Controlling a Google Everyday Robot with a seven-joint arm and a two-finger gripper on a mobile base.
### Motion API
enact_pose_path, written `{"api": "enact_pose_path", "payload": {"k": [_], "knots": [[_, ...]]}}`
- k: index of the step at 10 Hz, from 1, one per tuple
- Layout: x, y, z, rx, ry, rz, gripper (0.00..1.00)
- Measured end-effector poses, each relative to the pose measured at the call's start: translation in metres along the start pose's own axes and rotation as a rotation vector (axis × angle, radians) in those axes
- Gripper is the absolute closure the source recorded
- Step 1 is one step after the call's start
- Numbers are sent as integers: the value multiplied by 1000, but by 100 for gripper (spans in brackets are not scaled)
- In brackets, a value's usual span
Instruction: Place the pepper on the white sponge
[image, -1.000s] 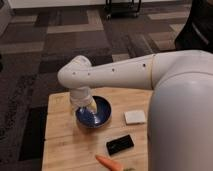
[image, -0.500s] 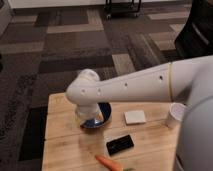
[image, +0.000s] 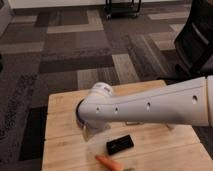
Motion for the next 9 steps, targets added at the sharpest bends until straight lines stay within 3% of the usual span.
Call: {"api": "enact_pose_path", "payload": {"k": [4,6,9], "knots": [[1,1,1,1,3,-5,35],[16,3,3,14,18,-39,35],[48,3,9,1,23,-77,35]]}}
